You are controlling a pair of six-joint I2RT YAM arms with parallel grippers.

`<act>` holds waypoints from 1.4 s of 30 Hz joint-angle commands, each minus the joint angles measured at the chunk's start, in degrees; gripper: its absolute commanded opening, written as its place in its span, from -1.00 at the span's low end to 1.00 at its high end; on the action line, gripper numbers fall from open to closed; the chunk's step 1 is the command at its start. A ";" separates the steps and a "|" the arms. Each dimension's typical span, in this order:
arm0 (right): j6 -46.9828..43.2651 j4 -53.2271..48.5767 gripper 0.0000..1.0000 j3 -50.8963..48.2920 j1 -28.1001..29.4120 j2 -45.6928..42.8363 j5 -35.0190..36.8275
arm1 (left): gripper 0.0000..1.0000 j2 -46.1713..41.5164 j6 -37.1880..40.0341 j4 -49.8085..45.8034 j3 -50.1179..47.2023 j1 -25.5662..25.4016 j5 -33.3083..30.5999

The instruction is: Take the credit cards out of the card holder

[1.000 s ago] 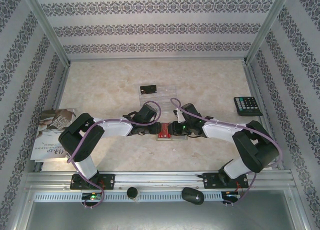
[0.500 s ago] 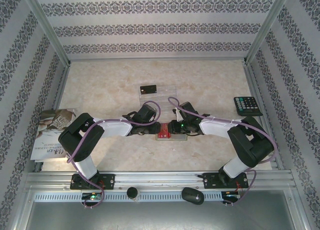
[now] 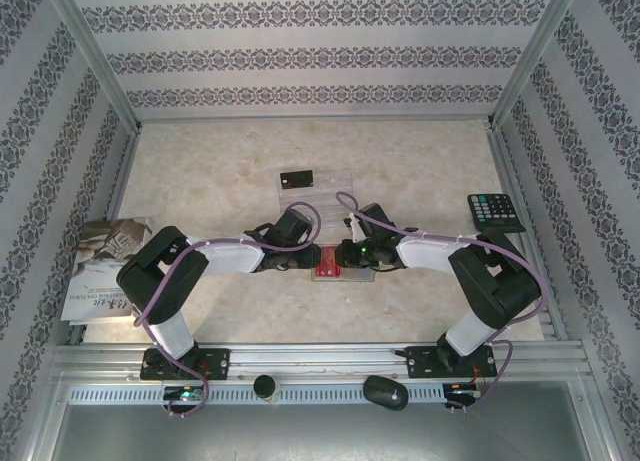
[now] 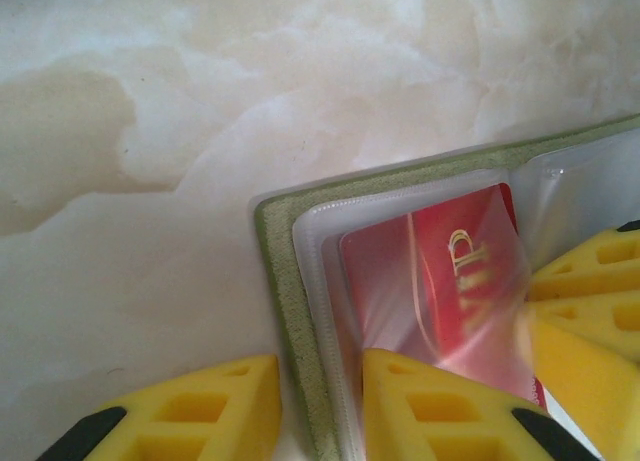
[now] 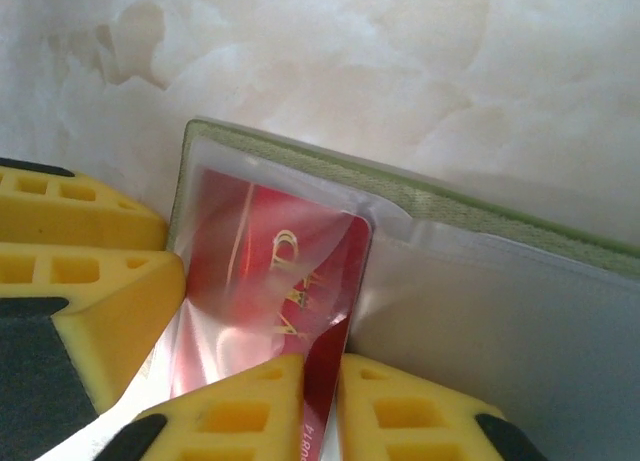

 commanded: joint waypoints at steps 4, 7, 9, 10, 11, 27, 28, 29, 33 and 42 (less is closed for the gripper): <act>0.91 3.00 -0.94 -1.39 0.05 1.93 -1.54 | -0.45 8.38 0.01 -3.01 -3.79 -0.65 0.24; 1.13 3.72 -1.00 -2.57 -0.55 0.73 -1.15 | -0.44 7.86 -0.12 -3.07 -4.08 -0.58 -0.23; 0.98 3.42 -1.00 -3.17 -0.99 -0.53 -0.80 | -0.43 7.65 -0.19 -3.06 -4.27 -0.58 -0.39; 0.73 3.27 -1.00 -3.63 -1.15 -1.43 -0.60 | -0.40 7.43 -0.17 -3.13 -4.39 -0.58 -0.59; 0.57 3.02 -1.00 -3.98 -1.20 -2.38 -0.34 | -0.37 7.28 -0.29 -3.14 -4.49 -0.62 -0.70; -3.76 -10.58 -1.00 -2.84 -1.91 -12.12 7.51 | -0.25 7.20 0.05 -3.04 -4.31 -0.59 -0.67; -3.79 -10.64 -1.00 -2.58 -1.74 -12.36 7.32 | -0.26 7.34 0.16 -3.05 -4.17 -0.58 -0.50; -3.93 -10.53 -1.00 -2.28 -1.47 -12.39 7.01 | -0.26 7.48 0.23 -3.08 -4.00 -0.59 -0.40; -3.94 -9.23 -1.00 -1.34 0.32 -12.30 5.98 | -0.27 7.92 0.39 -3.08 -3.63 -0.60 -0.10; -2.72 -4.82 -0.64 -0.98 1.09 -10.71 2.82 | -0.29 8.18 0.69 -3.08 -3.60 -0.59 0.19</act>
